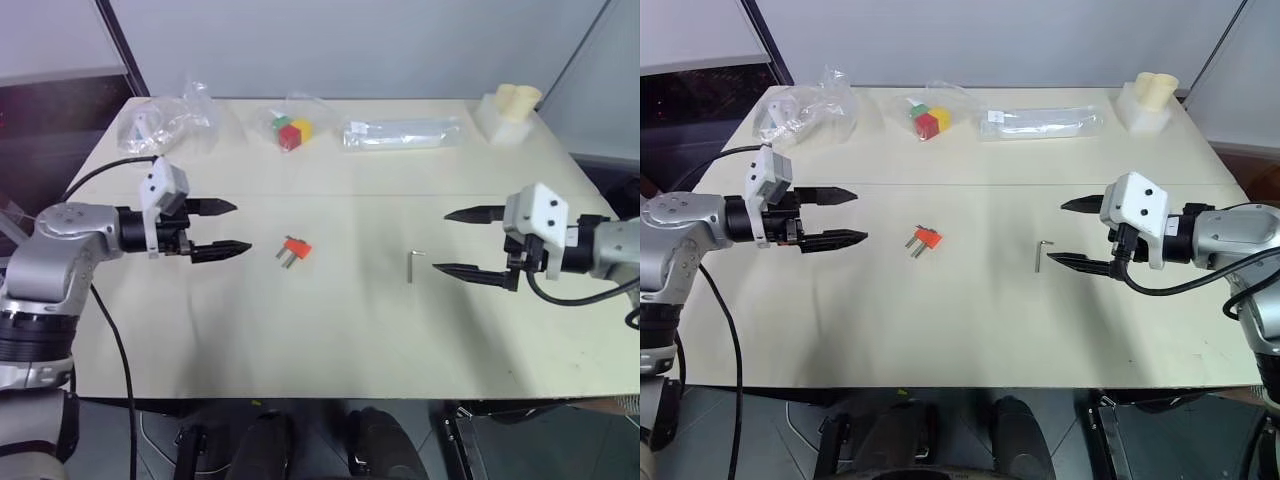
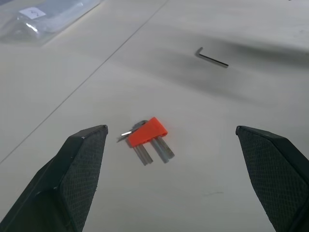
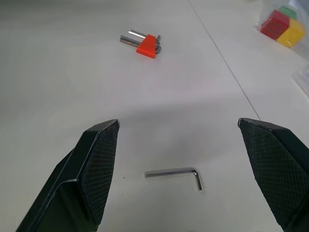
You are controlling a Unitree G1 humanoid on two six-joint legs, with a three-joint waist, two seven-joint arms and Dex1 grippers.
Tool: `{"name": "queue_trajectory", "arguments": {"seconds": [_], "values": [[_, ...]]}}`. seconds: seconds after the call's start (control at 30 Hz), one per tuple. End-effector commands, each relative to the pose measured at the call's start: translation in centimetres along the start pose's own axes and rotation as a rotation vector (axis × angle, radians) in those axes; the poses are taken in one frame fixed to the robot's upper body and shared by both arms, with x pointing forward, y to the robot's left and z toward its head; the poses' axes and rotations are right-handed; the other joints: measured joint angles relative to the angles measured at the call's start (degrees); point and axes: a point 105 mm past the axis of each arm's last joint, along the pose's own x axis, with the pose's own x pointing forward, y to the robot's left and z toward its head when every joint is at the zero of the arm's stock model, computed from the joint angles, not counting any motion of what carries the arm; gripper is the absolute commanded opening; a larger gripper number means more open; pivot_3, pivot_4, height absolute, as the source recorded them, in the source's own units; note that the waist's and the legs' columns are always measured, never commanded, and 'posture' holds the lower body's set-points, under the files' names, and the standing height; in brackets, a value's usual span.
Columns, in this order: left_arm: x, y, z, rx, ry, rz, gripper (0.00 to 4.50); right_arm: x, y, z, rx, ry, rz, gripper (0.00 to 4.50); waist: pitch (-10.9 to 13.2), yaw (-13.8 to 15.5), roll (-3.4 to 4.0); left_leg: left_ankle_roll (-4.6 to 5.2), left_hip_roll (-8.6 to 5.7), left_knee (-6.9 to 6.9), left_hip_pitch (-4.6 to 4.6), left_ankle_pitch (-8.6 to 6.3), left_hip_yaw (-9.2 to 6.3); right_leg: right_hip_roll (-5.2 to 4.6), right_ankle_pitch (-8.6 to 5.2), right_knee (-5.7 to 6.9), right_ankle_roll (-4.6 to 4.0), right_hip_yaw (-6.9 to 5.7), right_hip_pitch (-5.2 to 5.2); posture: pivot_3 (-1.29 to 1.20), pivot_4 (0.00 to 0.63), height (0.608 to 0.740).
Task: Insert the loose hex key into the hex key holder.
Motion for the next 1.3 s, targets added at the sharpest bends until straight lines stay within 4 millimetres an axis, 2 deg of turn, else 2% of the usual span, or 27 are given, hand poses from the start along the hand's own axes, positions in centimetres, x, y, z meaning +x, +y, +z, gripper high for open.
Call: {"name": "queue_trajectory", "arguments": {"seconds": [0.03, 0.73, 0.9, 0.97, 1.1, 1.17, 1.3], "values": [[-0.4, 0.3, 0.9, 0.043, -0.003, 0.018, 4.45, -0.2, -0.1, 1.0, -0.031, -0.025, -0.009, 4.10, 0.0, 0.0, 0.00, 0.00, 0.00, 0.00, 0.00, 0.00, 0.00, 0.00, 0.00, 0.00, 0.00, 0.00, 0.00, 0.00, 0.150, 0.740], [0.1, 0.0, 0.8, 0.049, -0.007, 0.023, 4.45, 0.2, 0.5, 0.5, 0.004, -0.025, 0.011, 4.10, 0.0, 0.0, 0.00, 0.00, 0.00, 0.00, 0.00, 0.00, 0.00, -0.01, 0.00, 0.00, 0.00, 0.00, 0.00, 0.00, 0.150, 0.740], [0.1, 0.3, 0.6, 0.058, -0.008, 0.045, 4.45, 1.5, 0.6, 0.9, 0.005, -0.079, -0.014, 4.10, 0.0, 0.0, 0.00, 0.00, 0.00, 0.00, 0.00, 0.00, -0.01, -0.01, 0.00, 0.01, 0.00, 0.00, 0.00, 0.00, 0.150, 0.740], [0.1, 0.5, 0.6, 0.060, -0.014, 0.063, 4.45, 2.9, 0.6, 1.1, -0.010, -0.118, -0.036, 4.10, 0.0, -0.2, 0.00, 0.00, 0.00, 0.01, 0.00, 0.00, -0.01, -0.01, 0.00, 0.01, 0.00, 0.00, 0.00, 0.00, 0.150, 0.740], [0.5, 0.9, 0.6, 0.062, -0.056, 0.118, 4.45, 8.1, 1.9, 1.6, 0.053, -0.231, -0.040, 4.10, 0.0, -0.6, -0.01, -0.01, 0.03, 0.01, 0.01, 0.00, -0.01, 0.01, 0.00, 0.06, 0.00, 0.01, -0.03, 0.00, 0.150, 0.740], [0.5, 0.9, 0.6, 0.060, -0.060, 0.123, 4.45, 9.8, 2.3, 1.8, 0.067, -0.257, -0.044, 4.10, 0.0, -0.9, 0.00, -0.01, 0.03, 0.01, -0.02, 0.01, -0.03, 0.02, 0.00, 0.10, 0.00, 0.00, -0.07, 0.00, 0.150, 0.740], [0.6, 0.6, 0.4, 0.053, -0.071, 0.146, 4.45, 16.5, 3.4, 0.9, 0.122, -0.273, -0.080, 4.10, 0.0, -1.5, -0.07, -0.04, -0.03, 0.01, -0.07, 0.02, 0.02, 0.01, 0.01, 0.10, 0.02, 0.01, -0.14, 0.00, 0.150, 0.740]]}}
